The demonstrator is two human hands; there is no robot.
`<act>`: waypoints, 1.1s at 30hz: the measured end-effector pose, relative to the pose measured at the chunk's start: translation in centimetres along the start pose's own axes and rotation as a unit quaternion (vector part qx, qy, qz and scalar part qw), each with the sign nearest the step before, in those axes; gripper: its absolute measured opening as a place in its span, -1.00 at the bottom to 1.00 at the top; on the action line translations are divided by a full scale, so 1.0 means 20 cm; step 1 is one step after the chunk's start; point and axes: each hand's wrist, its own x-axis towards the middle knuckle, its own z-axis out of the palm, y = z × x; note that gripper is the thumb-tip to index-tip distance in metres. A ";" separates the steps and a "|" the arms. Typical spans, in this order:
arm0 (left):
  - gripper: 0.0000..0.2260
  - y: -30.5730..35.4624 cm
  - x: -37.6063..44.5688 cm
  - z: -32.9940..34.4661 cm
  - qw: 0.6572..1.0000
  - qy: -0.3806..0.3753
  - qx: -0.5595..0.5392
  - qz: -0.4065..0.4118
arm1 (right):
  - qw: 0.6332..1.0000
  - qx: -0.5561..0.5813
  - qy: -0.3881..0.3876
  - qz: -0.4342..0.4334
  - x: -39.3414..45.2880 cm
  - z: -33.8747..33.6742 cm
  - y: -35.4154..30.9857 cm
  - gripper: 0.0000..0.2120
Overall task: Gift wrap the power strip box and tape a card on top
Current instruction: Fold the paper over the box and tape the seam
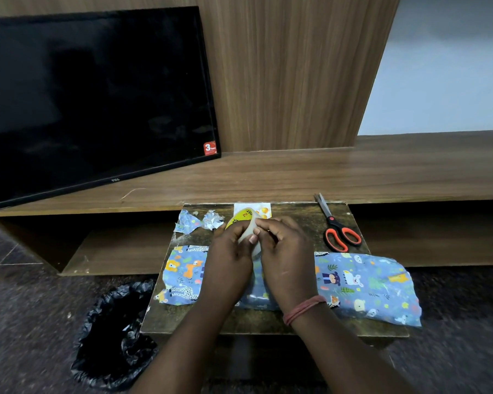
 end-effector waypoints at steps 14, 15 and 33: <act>-0.71 -0.03 0.00 0.04 0.991 -0.003 0.134 0.014 | 0.991 0.081 -0.013 0.105 0.04 -0.02 0.03 -0.85; -0.73 -0.03 0.00 0.04 0.991 0.000 0.131 0.015 | 0.991 0.081 -0.015 0.105 0.04 -0.02 0.03 -0.85; -0.66 -0.02 0.03 0.02 0.994 0.009 0.108 -0.012 | 0.997 0.052 0.001 0.065 0.03 0.00 0.01 -0.82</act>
